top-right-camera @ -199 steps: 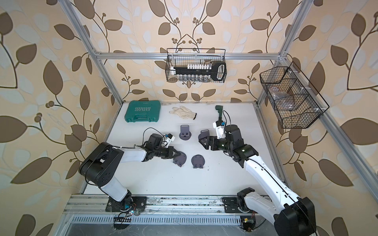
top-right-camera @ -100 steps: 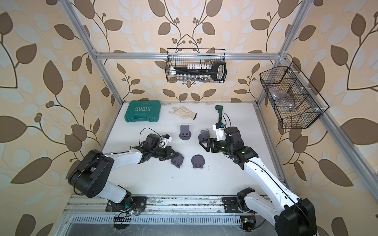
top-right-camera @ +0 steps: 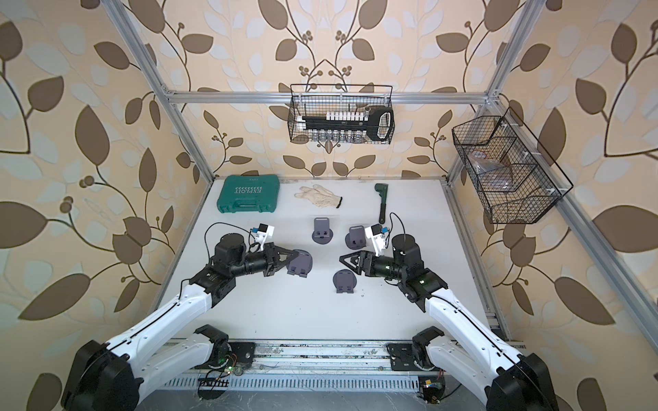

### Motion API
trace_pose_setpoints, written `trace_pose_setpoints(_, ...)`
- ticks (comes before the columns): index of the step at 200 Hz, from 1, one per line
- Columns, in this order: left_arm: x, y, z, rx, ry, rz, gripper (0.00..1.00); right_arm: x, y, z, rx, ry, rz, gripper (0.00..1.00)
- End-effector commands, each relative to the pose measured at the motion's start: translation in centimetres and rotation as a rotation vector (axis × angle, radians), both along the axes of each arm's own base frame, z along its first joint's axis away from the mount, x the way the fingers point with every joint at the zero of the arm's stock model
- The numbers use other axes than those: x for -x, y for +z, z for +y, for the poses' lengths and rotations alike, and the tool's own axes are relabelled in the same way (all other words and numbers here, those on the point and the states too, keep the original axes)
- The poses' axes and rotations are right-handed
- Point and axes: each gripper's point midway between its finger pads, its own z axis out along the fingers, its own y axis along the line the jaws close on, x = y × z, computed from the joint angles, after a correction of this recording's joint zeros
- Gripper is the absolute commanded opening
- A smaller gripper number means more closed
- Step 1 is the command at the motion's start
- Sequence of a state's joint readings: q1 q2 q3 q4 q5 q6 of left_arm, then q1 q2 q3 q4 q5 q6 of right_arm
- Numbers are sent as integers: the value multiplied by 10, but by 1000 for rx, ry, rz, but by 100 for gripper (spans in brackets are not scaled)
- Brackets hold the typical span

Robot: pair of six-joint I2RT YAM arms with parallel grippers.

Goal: Open the phone stand
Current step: Pick up the phone stand at the center of the board.

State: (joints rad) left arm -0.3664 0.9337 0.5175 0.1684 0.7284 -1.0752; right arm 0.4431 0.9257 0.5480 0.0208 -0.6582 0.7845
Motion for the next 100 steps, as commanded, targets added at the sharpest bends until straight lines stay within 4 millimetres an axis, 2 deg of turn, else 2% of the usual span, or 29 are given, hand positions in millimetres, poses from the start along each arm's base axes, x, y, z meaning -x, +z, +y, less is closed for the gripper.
trace_pose_setpoints(1,6,41,1,86,11,-67,0,8,35,18,-109,51,-76,63)
trace_pose_setpoints(23,10,58,2,118,16,-109,0,18,45,39,-160,105,-73,55)
trace_pose_setpoints(39,13,63,3,123,21,-123,0,26,48,55,-178,144,-81,54)
trace_pose_setpoints(66,16,68,3,132,20,-143,0,37,49,76,-186,194,-90,54)
trace_pose_setpoints(100,17,75,1,138,6,-160,0,45,40,93,-181,221,-77,53)
